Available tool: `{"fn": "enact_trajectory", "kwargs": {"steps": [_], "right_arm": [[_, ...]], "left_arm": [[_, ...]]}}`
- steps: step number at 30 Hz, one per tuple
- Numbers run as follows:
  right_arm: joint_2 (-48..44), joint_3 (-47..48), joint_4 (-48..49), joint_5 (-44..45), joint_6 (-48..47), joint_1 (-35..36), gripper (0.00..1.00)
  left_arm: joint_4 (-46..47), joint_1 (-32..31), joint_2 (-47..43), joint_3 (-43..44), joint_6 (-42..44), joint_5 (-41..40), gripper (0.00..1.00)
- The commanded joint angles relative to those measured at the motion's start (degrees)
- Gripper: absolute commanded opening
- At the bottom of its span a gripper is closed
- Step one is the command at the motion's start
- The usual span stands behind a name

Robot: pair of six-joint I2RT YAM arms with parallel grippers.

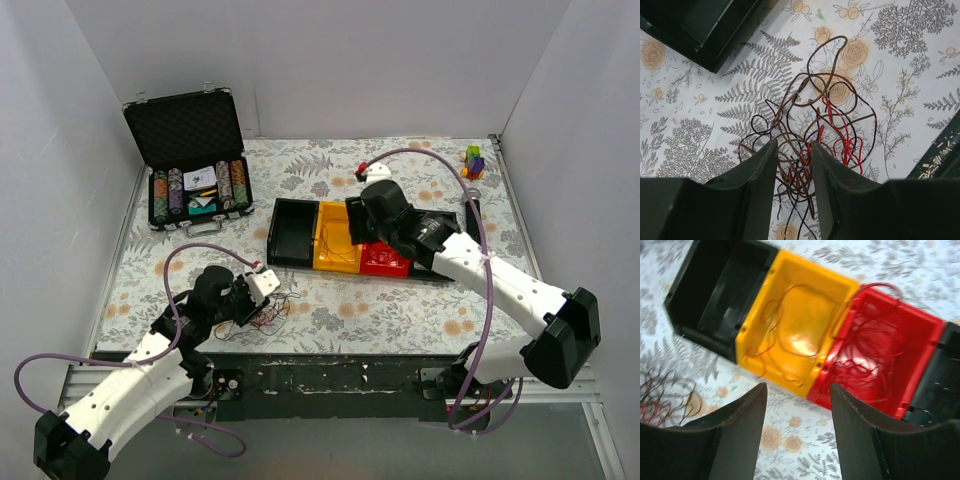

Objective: Untangle the cables

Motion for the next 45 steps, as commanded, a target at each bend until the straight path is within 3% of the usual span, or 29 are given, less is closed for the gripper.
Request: {"fn": "enact_trajectory", "kwargs": {"steps": [1,5,11,17,21,27,36,41,44,45], "right_arm": [[0.35,-2.6,6.86,-5.71,-1.55,5.76,0.62],[0.88,-9.0,15.99,-15.19,-5.5,12.89,0.66],[-0.18,-21.05,30.59,-19.87,-9.99,18.08,0.71],[2.11,-27.64,45.78,-23.54,-17.81,20.02,0.74],[5.52,-27.4,50.03,-26.2,-18.87,20.02,0.75],[10.8,-25.37,54.59,-27.25,-21.68,20.02,0.71],[15.38,-22.39,55.39,-25.85,-22.12,20.02,0.49],[16.35,-21.15,54.6,-24.53,-21.95,19.93,0.26],[15.74,-20.71,53.29,-23.48,-21.42,19.93,0.05],[15.21,-20.63,52.5,-22.51,-21.25,19.93,0.01]], "left_arm": [[2.63,0.56,-0.35,0.88,-3.67,-0.77,0.31],[2.01,1.09,-0.88,0.53,-4.29,-0.76,0.31],[4.12,2.84,-2.55,-0.7,-6.31,-3.05,0.31],[3.07,5.13,0.52,-0.53,-6.05,0.55,0.47],[4.38,7.24,2.9,-0.53,-4.83,2.75,0.54],[5.53,12.59,7.46,1.14,-3.24,7.66,0.55],[2.89,17.79,10.9,1.49,6.94,14.7,0.54],[3.06,17.88,11.51,1.14,10.47,16.2,0.54],[3.68,17.7,12.13,1.58,10.21,16.9,0.54],[3.85,17.79,12.22,1.84,9.95,17.16,0.54]]}}
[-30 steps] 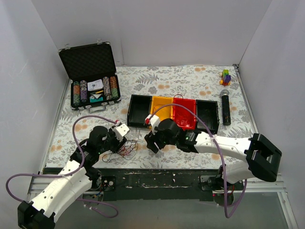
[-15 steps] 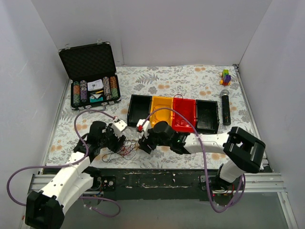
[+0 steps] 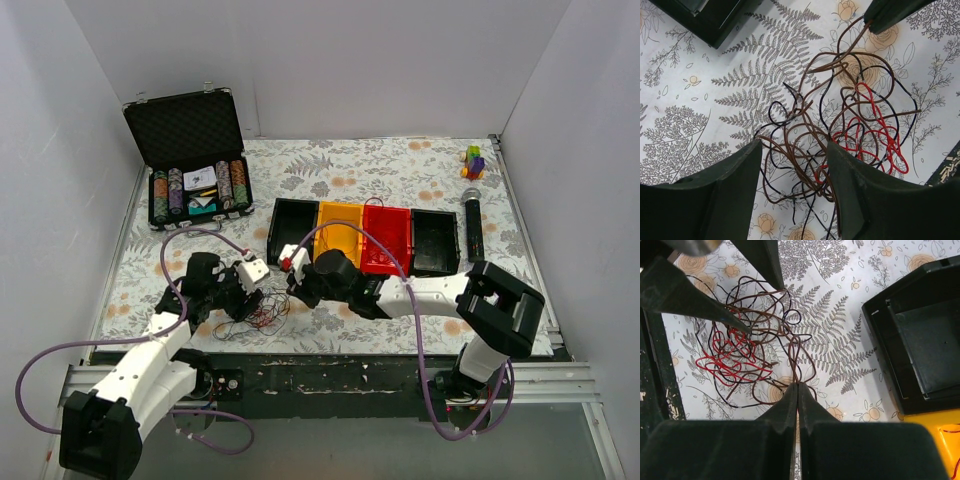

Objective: Untangle the cables

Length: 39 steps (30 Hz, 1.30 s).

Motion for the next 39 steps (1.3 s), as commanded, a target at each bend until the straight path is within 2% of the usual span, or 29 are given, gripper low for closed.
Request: {"fn": "enact_trajectory", "kwargs": {"steps": [1,5,7,9,11,13,20,23,28,33,39], "right_arm": [[-1.49,2.41,-0.25,5.04,0.5,0.24,0.01],[-7.98,-0.21,-2.45,11.48,2.0,-0.46,0.01],[-12.72,-2.06,-3.24,12.36,4.8,-1.42,0.01],[-17.64,-3.91,-4.64,13.67,6.12,-1.95,0.01],[-22.48,-5.05,-6.4,14.82,7.53,-2.57,0.01],[-28.1,-5.85,-8.42,16.66,8.76,-3.1,0.01],[-40.15,-3.75,-16.15,23.08,9.3,-5.03,0.01],[-42.45,0.64,-20.72,28.34,8.42,-6.0,0.01],[-45.35,7.41,-22.41,36.61,4.47,-7.4,0.01],[-44.74,16.28,-21.79,41.01,-1.77,-9.42,0.01],[-40.44,27.79,-19.95,41.02,-7.75,-10.13,0.01]], "left_arm": [[0.27,0.24,0.65,2.11,2.05,3.18,0.54],[-0.08,0.24,0.57,1.15,3.98,5.02,0.53],[-0.08,0.24,0.65,-0.17,8.36,5.64,0.49],[0.01,0.24,1.09,-1.58,11.09,5.55,0.38],[0.09,0.24,1.62,-2.54,13.03,4.59,0.21],[0.18,0.24,2.5,-3.16,14.61,3.1,0.13],[0.27,0.24,2.15,-5.45,19.19,1.77,0.11],[0.27,0.24,1.01,-6.32,20.59,1.25,0.11],[-0.17,0.24,-1.45,-8.17,24.11,-0.33,0.1],[-0.52,0.15,-2.07,-8.61,24.99,-0.51,0.1],[-0.43,0.24,-2.07,-8.09,25.52,-0.42,0.11]]}}
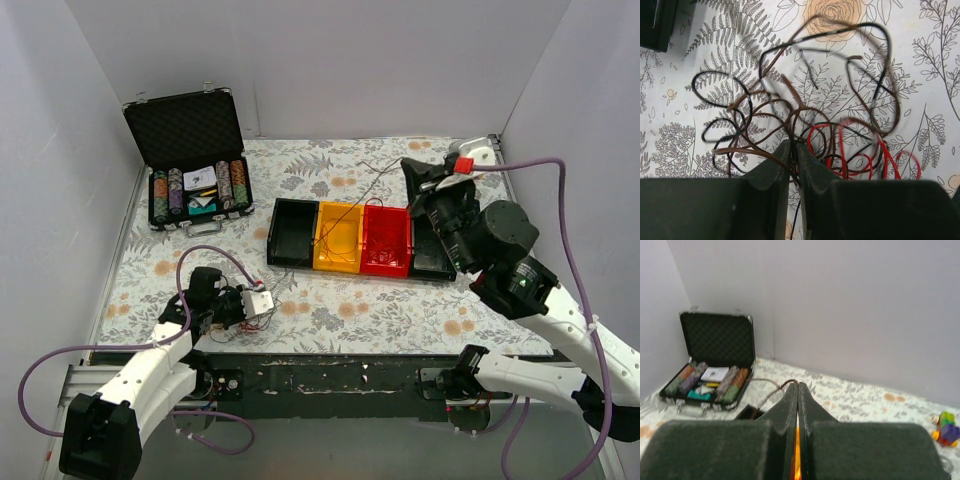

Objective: Untangle the cables

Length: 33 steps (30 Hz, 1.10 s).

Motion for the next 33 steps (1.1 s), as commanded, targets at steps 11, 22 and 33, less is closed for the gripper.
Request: {"fn": "enact_trajectory", "kwargs": {"steps": [11,22,33], "right_arm": [[12.49,31.27,6.59,0.94,-14.64,-0.8,0.01],[20.57,44.65,12.38,9.55,-29.05,-2.11,0.01],[29.28,64.0,18.61,8.24,-36.26,-5.02,0.01]], "left_arm": [[-2.14,0.11,-1.99,-0.22,2.25,-1.85,0.11],[-2.58,0.11,-2.25,-0.13,2.6,-1.93,0.12],[-3.55,0.11,-3.31,-0.22,3.39,-2.2,0.13]]}}
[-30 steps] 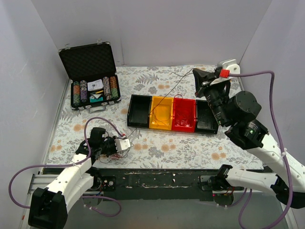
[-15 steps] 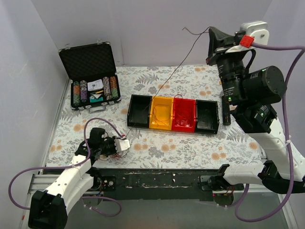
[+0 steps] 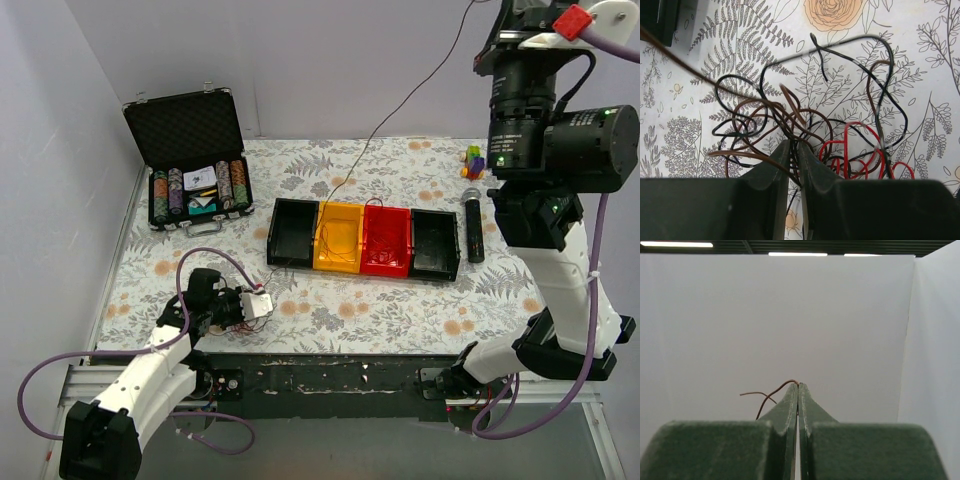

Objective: Untangle the cables

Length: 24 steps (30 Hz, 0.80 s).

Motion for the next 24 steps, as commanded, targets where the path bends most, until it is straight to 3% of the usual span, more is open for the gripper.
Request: {"fn": "enact_trajectory", "kwargs": {"steps": [1,7,9,12,17,24], "right_arm": [[-0.68,4.55,10.74,0.34,-5.2,-0.36,0.01],[-2.79,-2.73,26.31,3.95,-10.49,-0.97,0.01],[-2.62,-2.14,21.94,2.63,-7.77,-1.41,0.01],[-1.04,-1.7,25.34,4.39,-9.43,-1.76,0.01],[1.07,1.29,13.77,-2.64,3.29,-2.56,0.01],[4.85,4.8,14.18,-12.21,9.55,-2.56,0.01]], "left_arm": [[-1.45,0.19,-1.15,-0.3,1.16,-0.43,0.13],[-1.62,0.11,-0.97,-0.04,0.72,-0.43,0.14],[-1.71,0.19,-1.06,-0.04,0.9,-0.43,0.14],[-1.71,0.11,-1.15,-0.04,0.81,-0.43,0.14],[-1.8,0.11,-1.23,-0.22,0.98,-0.25,0.14],[-1.98,0.19,-1.23,-0.3,0.28,-0.69,0.14]]}}
